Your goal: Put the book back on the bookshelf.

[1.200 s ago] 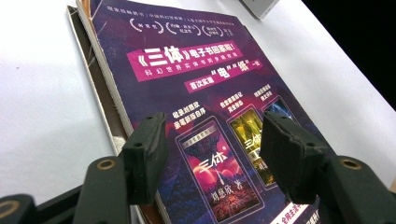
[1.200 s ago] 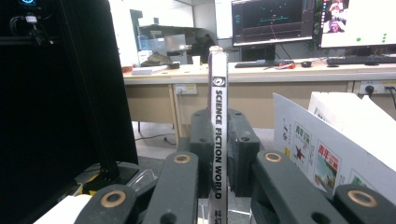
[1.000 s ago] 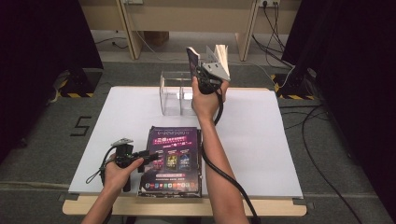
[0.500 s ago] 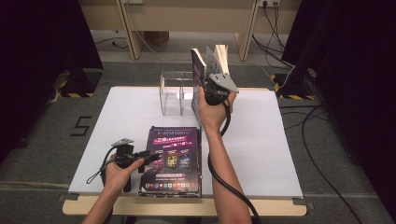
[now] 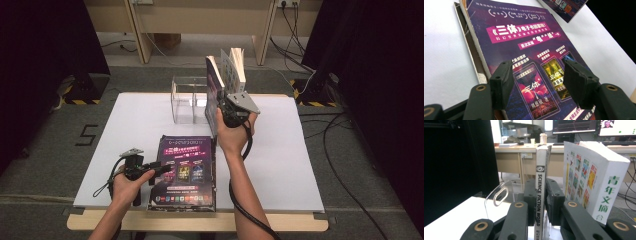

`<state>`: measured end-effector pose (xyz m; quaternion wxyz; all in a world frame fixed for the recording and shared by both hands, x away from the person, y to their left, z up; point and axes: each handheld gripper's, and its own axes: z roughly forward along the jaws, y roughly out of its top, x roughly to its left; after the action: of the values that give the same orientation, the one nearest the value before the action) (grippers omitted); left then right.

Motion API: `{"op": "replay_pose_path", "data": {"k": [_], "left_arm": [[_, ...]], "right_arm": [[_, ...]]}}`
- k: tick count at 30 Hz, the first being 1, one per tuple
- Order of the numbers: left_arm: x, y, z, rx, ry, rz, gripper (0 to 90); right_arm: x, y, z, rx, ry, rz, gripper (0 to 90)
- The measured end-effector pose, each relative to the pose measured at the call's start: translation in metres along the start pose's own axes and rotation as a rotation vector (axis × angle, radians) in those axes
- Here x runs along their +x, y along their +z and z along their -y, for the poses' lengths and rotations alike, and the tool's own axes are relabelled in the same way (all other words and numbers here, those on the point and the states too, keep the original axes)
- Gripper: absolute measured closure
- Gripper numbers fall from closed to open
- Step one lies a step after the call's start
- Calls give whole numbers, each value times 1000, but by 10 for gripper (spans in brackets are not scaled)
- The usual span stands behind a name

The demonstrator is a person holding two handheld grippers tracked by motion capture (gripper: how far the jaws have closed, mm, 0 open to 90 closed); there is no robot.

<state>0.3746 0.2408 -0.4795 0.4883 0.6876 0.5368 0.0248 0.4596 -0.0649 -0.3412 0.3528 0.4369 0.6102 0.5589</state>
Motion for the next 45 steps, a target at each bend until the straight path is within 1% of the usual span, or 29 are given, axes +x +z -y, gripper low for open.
{"op": "replay_pose_path", "data": {"k": [7,13,19,23,26,29,30,32,33,34,36,38,40,41,43,45], "left_arm": [[0,1,1,5,2,-2,402],[-2,2,1,7,1,0,402],[-1,2,1,7,2,0,402],[-2,2,1,6,0,2,402],[-1,1,1,5,3,1,402],[-1,1,1,5,2,1,402],[-1,1,1,5,1,2,402],[-1,1,1,5,1,2,402],[-1,1,1,4,0,2,402],[-1,1,1,3,-1,2,402],[-1,1,1,4,-1,3,402],[-1,1,1,4,-1,5,402],[-1,1,1,2,-2,3,402],[-1,2,1,3,-2,4,402],[-1,2,1,4,-2,4,402],[-1,2,0,5,-2,5,402]], "right_arm": [[0,-8,6,20,1,3,788],[1,-13,12,11,13,11,788],[-1,-16,16,9,7,21,766],[-2,-17,17,14,7,19,760],[-2,-17,16,11,22,20,738],[-4,-15,13,5,22,19,722],[-5,-14,12,6,28,16,708],[-6,-13,8,-2,61,14,683],[-7,-12,6,2,62,14,675],[-7,-11,4,5,69,16,667],[-8,-9,2,16,63,34,653],[-9,-7,2,17,55,50,653],[-10,-6,2,23,67,46,653],[-10,-5,2,23,61,49,661],[-10,-5,1,26,57,36,687],[-10,-3,-1,35,55,33,698]]}}
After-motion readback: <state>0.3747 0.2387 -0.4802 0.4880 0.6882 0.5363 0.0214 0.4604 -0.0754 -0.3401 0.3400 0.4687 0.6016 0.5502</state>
